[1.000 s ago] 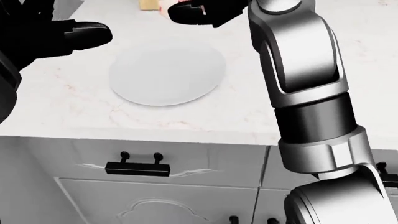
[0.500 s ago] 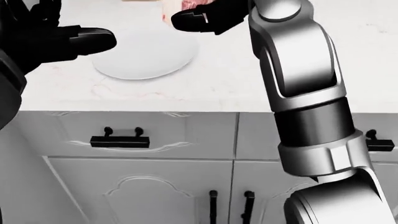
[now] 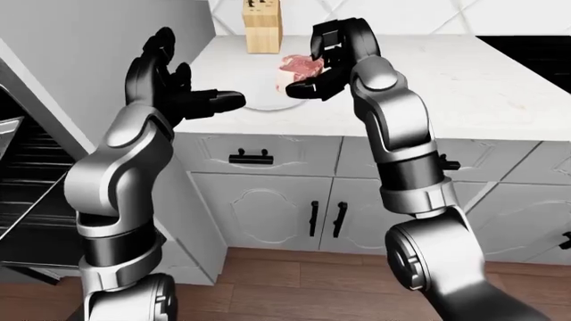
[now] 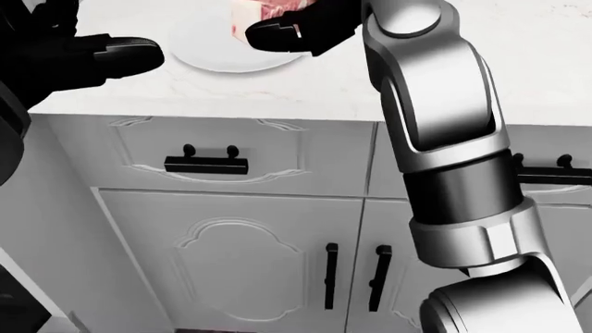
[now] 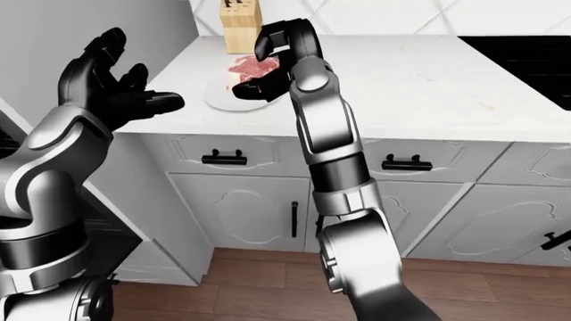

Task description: Place the steak on the top rack of the oven.

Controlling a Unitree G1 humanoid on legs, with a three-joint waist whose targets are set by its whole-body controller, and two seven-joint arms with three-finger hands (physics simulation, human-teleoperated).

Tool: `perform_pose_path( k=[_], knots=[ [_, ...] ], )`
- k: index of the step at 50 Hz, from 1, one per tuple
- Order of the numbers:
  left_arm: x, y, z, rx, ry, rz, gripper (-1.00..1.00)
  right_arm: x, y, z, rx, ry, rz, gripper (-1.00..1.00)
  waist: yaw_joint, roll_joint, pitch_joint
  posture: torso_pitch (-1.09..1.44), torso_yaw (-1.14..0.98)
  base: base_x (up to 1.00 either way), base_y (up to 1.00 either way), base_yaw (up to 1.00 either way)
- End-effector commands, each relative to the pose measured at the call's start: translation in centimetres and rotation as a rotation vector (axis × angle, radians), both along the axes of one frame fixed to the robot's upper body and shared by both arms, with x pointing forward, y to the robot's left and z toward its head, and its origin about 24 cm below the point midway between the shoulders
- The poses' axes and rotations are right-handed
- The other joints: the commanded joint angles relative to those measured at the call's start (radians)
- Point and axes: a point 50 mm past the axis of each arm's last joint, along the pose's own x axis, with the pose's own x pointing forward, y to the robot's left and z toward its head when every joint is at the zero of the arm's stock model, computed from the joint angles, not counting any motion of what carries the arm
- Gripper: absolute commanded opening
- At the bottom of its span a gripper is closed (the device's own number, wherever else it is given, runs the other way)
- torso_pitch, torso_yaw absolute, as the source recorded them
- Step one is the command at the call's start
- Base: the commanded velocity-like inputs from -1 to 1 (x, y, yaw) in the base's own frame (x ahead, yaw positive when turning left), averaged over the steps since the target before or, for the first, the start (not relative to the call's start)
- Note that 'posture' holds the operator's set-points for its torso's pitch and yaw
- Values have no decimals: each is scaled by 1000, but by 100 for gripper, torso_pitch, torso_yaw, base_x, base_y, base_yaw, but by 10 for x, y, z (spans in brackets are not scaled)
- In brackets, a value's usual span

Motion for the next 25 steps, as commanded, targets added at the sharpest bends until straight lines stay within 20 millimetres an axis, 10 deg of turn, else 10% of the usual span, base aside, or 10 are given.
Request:
perform_pose_path(
  k=[1, 25],
  knots=[
    [-6, -1, 21, 0, -99, -2, 100, -8, 1, 30, 15, -131, 7, -100, -1, 5, -32, 0, 0, 0, 0, 0],
    [-6, -1, 21, 1, -98, -3, 100, -9, 1, 31, 17, -141, 15, -100, -4, 12, -46, 0, 0, 0, 0, 0]
  ],
)
